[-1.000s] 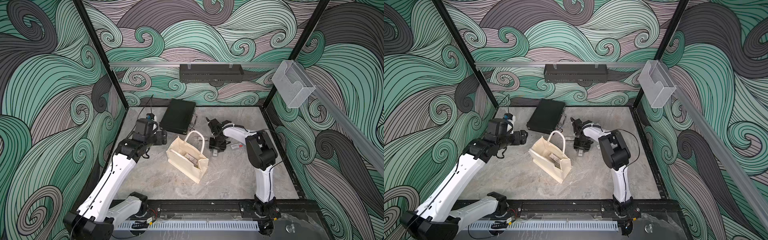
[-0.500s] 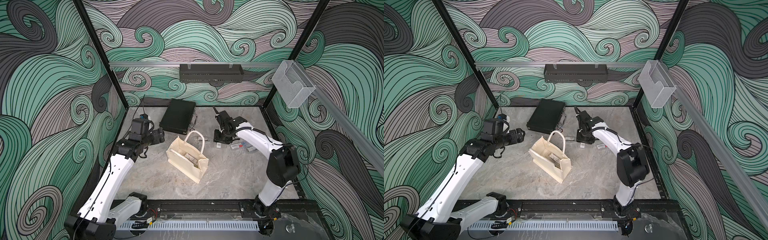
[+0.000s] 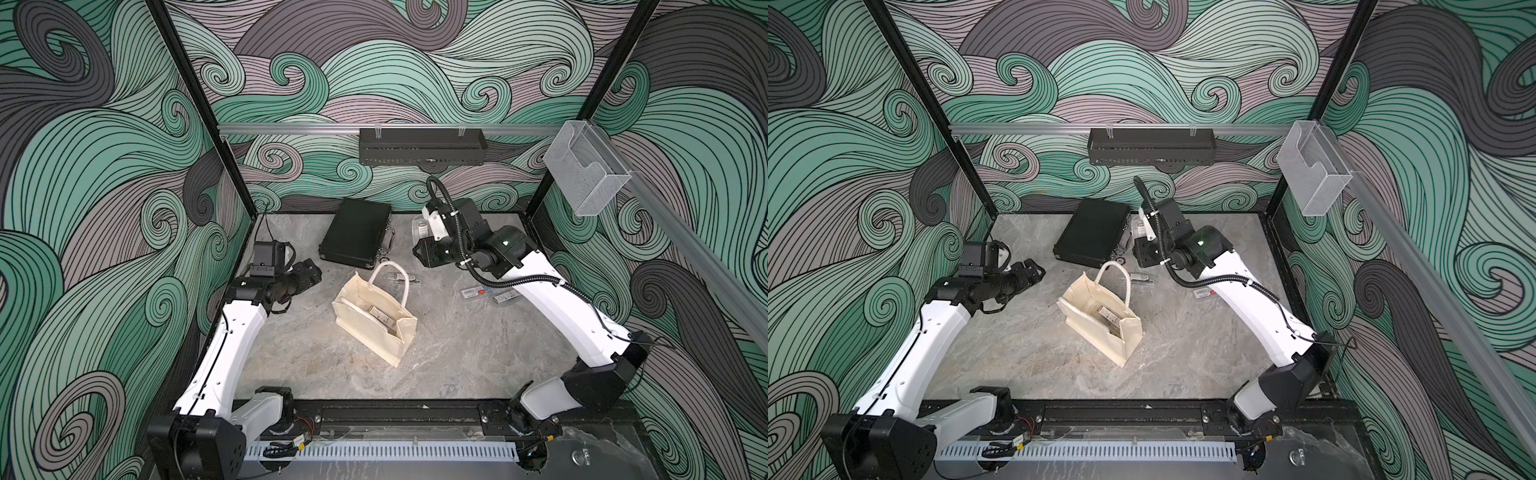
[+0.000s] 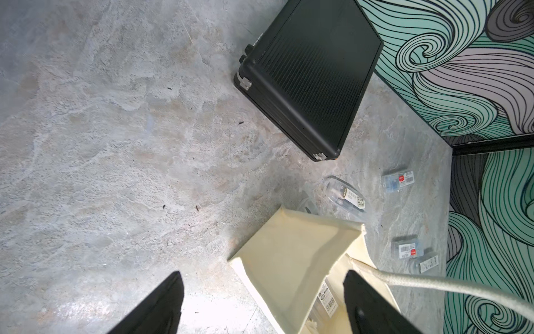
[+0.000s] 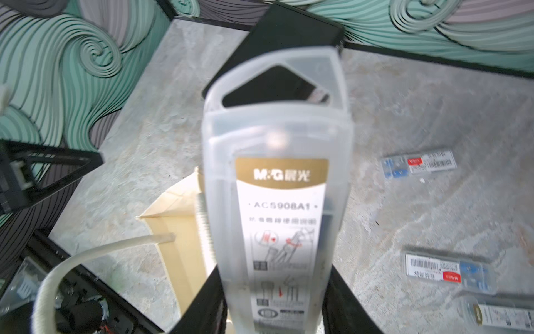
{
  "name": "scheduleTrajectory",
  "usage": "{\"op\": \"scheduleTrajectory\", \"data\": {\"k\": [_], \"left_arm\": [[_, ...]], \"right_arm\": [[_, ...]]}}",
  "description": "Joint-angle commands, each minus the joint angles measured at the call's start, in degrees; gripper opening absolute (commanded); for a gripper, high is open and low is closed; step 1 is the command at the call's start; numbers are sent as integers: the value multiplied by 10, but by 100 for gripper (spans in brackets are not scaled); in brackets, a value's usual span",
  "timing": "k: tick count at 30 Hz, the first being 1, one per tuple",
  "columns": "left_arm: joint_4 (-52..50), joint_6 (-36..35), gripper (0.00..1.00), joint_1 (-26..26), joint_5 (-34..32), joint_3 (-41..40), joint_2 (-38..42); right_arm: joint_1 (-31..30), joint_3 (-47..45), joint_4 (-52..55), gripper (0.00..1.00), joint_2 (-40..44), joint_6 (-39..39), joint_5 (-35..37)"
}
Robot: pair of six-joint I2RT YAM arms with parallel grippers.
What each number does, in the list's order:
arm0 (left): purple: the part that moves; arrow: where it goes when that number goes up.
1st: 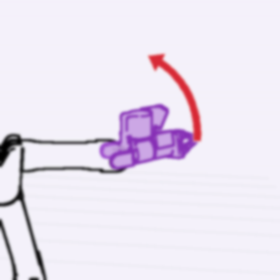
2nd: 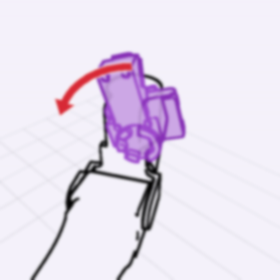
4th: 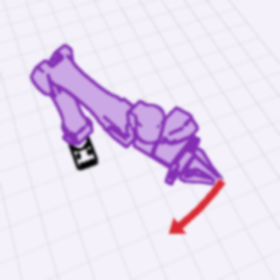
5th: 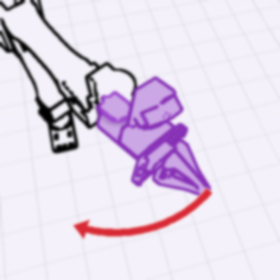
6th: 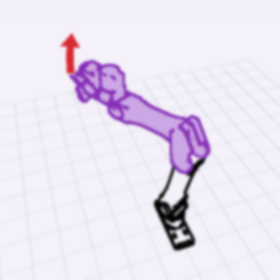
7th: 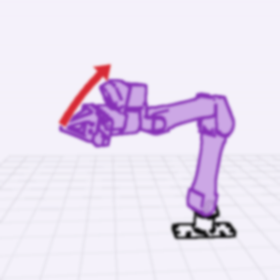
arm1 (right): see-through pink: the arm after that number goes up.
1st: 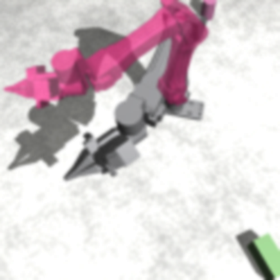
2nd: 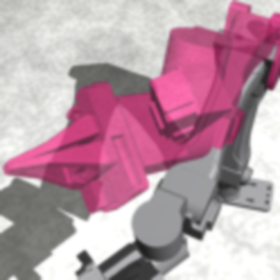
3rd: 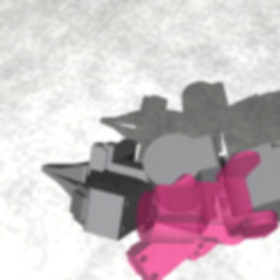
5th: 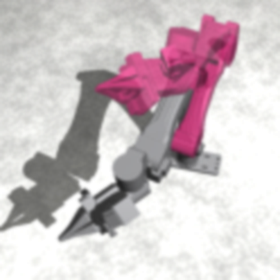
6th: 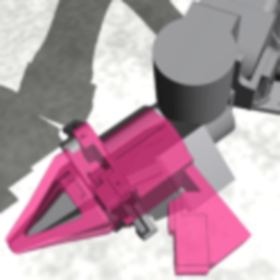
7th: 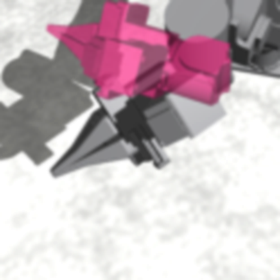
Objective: Put the compass set into the canvas bag
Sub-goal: Place the compass set in the canvas bag.
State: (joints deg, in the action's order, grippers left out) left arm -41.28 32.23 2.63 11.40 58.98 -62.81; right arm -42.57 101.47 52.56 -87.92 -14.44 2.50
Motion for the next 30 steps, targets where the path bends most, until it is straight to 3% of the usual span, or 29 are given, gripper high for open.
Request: {"op": "scheduleTrajectory", "data": {"k": [1, 11, 21, 30], "left_arm": [[9, 11, 87, -7, 21, -1, -1], [19, 10, 87, -8, 47, -13, 1], [19, -6, 87, -9, 57, -28, 15], [27, -9, 87, -9, 71, -36, 15]], "right_arm": [[-52, 33, 14, 46, -24, 57, 31], [-164, 128, 54, 48, -165, 120, 65], [-165, 116, 80, 48, -242, 113, 60], [-157, 69, 97, 48, -255, 91, 32]]}}
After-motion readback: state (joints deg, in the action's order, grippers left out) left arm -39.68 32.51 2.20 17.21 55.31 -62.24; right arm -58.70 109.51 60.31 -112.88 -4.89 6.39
